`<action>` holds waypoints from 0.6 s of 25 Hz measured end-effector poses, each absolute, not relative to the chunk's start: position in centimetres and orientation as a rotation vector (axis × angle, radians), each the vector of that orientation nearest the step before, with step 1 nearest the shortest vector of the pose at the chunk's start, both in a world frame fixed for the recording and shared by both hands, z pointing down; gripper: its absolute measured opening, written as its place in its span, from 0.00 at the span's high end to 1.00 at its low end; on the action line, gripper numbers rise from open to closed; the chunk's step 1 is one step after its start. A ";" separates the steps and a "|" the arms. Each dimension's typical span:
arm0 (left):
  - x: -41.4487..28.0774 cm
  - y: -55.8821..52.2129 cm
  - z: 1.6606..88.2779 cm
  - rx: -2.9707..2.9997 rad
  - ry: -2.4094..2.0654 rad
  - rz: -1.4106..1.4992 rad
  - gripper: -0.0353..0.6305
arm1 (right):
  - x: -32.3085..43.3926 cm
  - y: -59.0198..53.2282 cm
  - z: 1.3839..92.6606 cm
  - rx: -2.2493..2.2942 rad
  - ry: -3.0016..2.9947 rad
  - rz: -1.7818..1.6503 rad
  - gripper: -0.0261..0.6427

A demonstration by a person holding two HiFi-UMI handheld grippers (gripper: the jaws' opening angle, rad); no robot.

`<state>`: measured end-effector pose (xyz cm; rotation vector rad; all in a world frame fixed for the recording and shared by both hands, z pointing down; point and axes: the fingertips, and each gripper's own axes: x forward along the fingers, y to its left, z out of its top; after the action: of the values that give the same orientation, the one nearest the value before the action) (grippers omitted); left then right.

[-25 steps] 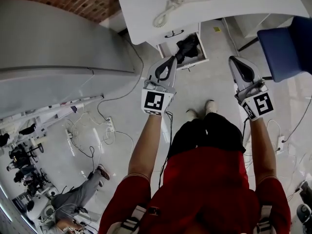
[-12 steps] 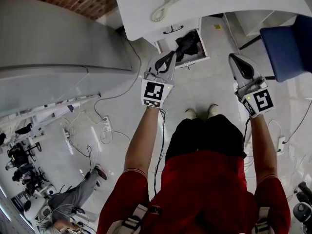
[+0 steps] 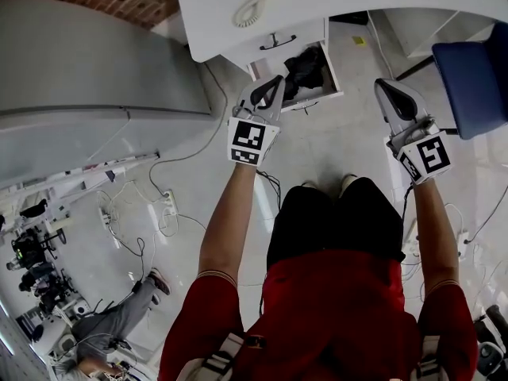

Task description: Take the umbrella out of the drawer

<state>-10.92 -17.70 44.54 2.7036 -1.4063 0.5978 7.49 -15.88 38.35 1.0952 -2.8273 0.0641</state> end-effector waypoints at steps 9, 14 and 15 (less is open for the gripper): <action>-10.7 -20.3 52.0 2.739 -1.329 0.715 0.94 | 6.9 -17.7 45.5 1.068 -2.834 0.021 0.94; -11.5 -21.5 56.3 2.731 -1.287 0.786 0.94 | 6.9 -18.7 49.5 1.069 -2.825 0.011 0.94; -11.6 -21.7 57.1 2.725 -1.282 0.794 0.94 | 6.9 -18.8 50.2 1.069 -2.822 0.012 0.94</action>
<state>-11.63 -21.72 57.08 2.7249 -1.2816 0.7938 6.91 -18.82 50.24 1.0693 -2.8218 0.0119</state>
